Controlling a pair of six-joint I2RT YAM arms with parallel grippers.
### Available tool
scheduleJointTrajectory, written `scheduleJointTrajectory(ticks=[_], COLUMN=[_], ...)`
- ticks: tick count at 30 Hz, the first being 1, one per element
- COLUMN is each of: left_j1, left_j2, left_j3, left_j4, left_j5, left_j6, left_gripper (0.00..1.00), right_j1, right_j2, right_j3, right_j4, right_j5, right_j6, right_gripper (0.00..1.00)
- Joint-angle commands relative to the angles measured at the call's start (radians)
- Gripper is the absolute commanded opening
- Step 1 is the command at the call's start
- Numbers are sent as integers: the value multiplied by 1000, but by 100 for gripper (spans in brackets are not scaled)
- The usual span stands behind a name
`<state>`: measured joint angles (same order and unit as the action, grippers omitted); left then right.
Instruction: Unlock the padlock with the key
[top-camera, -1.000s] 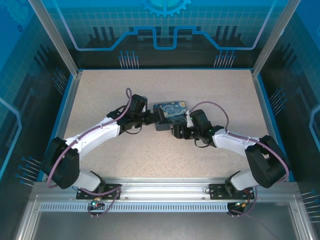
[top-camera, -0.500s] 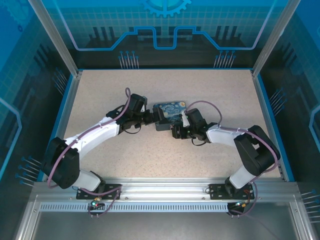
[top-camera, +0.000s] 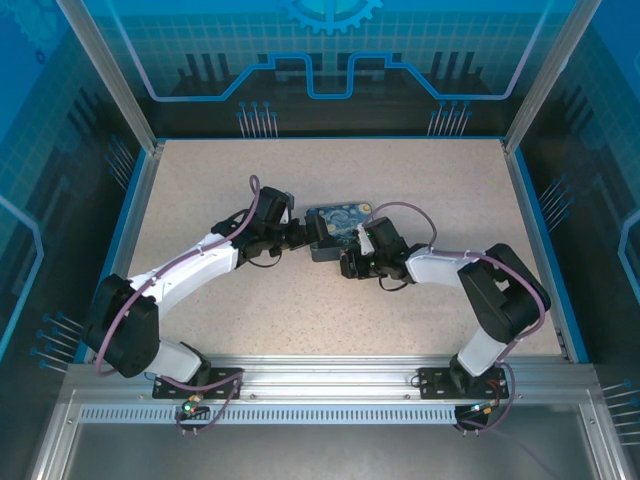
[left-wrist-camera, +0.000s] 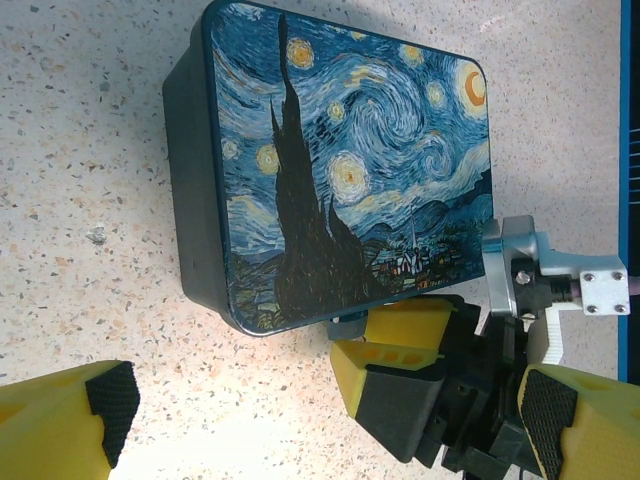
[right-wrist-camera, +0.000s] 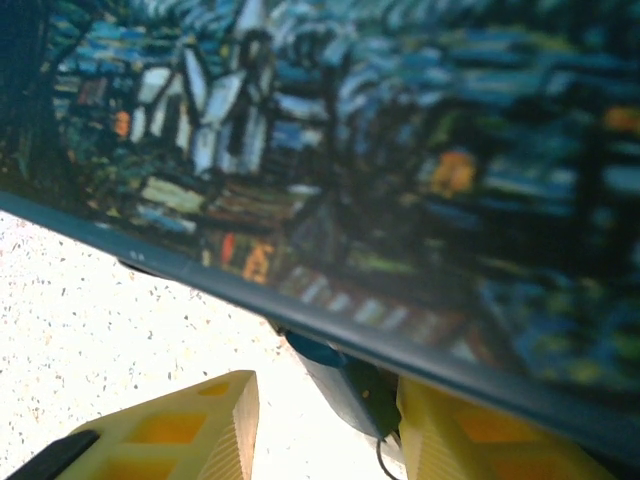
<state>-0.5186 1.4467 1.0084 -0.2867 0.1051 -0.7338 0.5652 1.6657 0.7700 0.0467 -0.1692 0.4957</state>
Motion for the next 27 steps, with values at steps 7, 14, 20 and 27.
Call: scheduleJointTrajectory(ticks=[7, 14, 20, 27], left_j1=[15, 18, 20, 19], left_j2=[-1, 1, 1, 0], left_j3=[5, 0, -2, -2], left_j4=[6, 14, 16, 15], left_j5=[31, 40, 42, 41], left_j6=[-15, -20, -21, -21], left_gripper=[99, 99, 99, 99], right_j1=[26, 28, 28, 28], right_j2=[37, 22, 16, 9], right_j3=[30, -8, -35, -43], right_j4=[9, 20, 31, 32], right_j5=[-2, 23, 40, 51], right_j6=[-7, 2, 15, 21], right_gripper=[38, 36, 30, 25])
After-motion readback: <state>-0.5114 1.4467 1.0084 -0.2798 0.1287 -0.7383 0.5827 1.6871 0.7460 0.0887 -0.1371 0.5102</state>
